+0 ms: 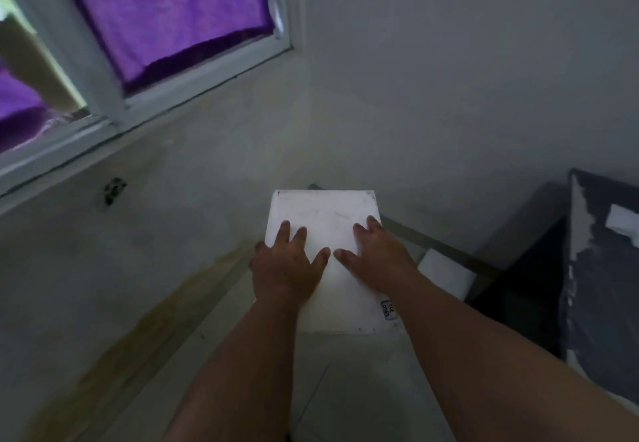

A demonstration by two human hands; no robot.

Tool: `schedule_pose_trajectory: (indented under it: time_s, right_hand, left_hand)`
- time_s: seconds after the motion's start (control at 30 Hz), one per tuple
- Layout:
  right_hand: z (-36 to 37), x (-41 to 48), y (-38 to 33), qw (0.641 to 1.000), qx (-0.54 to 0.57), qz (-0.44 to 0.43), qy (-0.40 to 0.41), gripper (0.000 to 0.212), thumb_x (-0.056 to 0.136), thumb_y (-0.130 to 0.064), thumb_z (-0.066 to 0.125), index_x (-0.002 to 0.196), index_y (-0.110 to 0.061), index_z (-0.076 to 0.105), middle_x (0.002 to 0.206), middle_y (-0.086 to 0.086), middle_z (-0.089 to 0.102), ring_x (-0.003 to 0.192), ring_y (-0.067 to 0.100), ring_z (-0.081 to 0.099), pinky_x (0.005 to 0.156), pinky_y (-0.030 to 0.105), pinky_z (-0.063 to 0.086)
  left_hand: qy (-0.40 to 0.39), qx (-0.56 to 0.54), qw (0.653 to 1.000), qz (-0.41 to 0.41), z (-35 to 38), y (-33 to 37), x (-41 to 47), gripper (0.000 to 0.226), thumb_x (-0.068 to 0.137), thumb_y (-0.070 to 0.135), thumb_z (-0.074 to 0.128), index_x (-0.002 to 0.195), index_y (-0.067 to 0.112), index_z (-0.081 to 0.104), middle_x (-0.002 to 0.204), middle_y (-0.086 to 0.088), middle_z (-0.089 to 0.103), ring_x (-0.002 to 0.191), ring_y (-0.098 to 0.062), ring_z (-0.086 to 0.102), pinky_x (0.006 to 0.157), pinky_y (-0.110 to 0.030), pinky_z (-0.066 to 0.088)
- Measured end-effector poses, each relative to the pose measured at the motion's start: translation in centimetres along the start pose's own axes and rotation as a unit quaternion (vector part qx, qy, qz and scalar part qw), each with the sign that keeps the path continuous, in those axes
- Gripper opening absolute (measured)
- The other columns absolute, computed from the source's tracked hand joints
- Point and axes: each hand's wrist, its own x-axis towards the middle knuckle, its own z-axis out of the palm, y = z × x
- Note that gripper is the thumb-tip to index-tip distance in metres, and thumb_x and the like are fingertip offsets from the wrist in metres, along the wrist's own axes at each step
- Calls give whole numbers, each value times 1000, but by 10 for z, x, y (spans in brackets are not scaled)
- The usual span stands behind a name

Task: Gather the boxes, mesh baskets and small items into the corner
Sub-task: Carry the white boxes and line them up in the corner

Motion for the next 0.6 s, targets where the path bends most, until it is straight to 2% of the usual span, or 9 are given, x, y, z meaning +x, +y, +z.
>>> schedule_pose_trajectory:
  time_s: [0.13, 0.3, 0.6]
  right_hand:
    - [-7, 63, 40, 998, 22, 65, 0, 80, 90, -67, 41, 152, -19, 25, 164, 4, 6, 145, 29, 25, 111, 46, 33]
    - [8, 140, 94, 984, 66, 168, 16, 76, 92, -64, 43, 152, -23, 23, 164, 0, 3, 146, 29, 23, 112, 44, 30]
    - [72, 235, 215, 958, 121, 258, -22, 78, 92, -64, 43, 155, -25, 17, 165, -2, -3, 148, 26, 19, 115, 42, 26]
  left_hand:
    - [-25, 10, 998, 64, 19, 37, 89, 74, 87, 75, 28, 150, 36, 25, 162, 8, 14, 133, -39, 34, 102, -49, 39]
    - [-68, 29, 986, 147, 68, 84, 201, 74, 88, 74, 28, 151, 37, 22, 163, 8, 10, 136, -41, 28, 104, -52, 35]
    - [-143, 50, 965, 216, 195, 163, 311, 74, 88, 74, 27, 152, 37, 18, 163, 9, 6, 138, -41, 25, 104, -52, 36]
